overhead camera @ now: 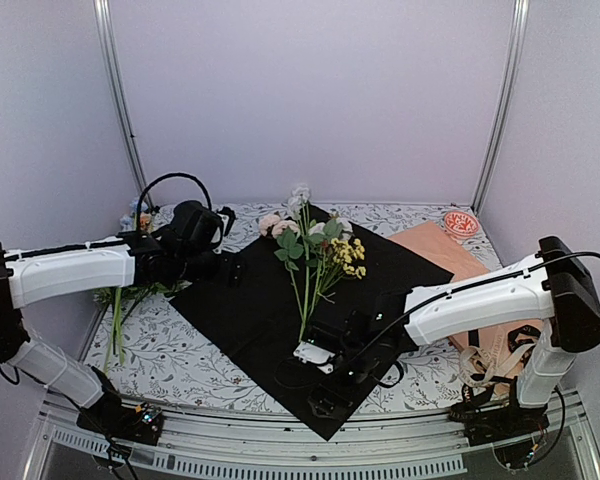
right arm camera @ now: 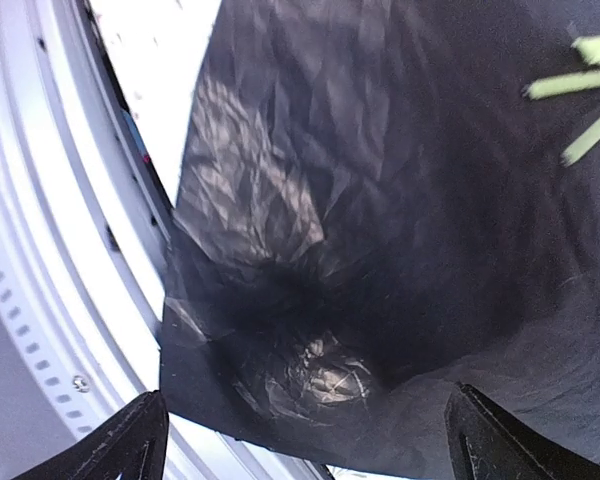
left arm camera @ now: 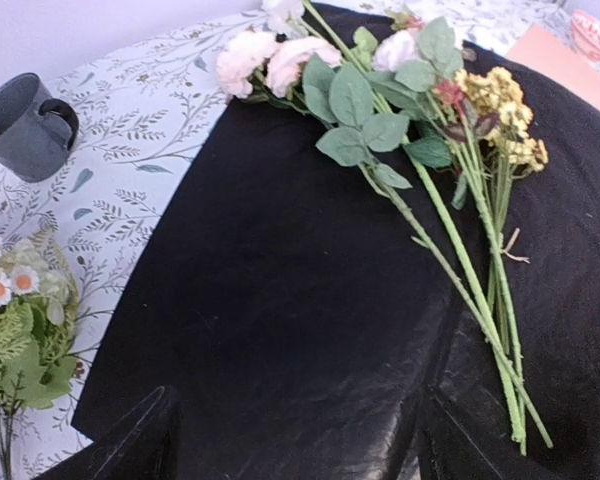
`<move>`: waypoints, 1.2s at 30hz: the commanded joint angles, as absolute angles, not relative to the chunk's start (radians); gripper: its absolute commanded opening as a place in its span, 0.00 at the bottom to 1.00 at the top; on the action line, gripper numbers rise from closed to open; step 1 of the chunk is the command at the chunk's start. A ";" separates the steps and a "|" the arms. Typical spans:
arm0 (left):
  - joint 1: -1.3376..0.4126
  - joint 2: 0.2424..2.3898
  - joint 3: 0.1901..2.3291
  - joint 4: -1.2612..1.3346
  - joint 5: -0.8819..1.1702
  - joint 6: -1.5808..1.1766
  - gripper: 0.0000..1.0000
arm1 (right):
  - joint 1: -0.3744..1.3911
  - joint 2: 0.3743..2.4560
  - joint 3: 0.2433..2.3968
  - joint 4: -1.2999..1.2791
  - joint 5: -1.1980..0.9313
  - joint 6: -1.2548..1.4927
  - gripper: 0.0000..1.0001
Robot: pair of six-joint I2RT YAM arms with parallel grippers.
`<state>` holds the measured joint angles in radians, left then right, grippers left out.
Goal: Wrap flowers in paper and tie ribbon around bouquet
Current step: Pick up the bottom corner of the flattened wrapping paper from the center of the board, then fold the bottom corner of the flattened wrapping paper at the center of the board.
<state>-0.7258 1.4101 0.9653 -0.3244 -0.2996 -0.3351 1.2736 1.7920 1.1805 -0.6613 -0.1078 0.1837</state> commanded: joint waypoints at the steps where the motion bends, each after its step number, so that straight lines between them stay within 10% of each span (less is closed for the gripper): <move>1: -0.807 1.371 0.960 -0.394 -0.357 -0.393 0.82 | 1.303 1.845 1.161 -0.718 -0.005 0.227 0.99; 10: -0.840 1.257 0.867 -0.249 -0.325 -0.364 0.82 | 1.264 1.883 1.130 -0.697 0.031 0.247 0.87; 23: -1.197 1.149 0.521 0.167 -0.332 0.016 0.74 | 1.101 1.878 1.113 -0.611 -0.177 0.198 0.42; 36: -1.426 1.422 0.605 0.035 -0.157 0.449 0.73 | 0.999 1.854 1.066 -0.547 -0.400 0.162 0.40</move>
<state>-1.3827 1.3518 0.5377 0.1032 -0.2192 0.3054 1.0115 1.8439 1.1099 -0.5694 -0.3294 0.1791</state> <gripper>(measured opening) 0.728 0.399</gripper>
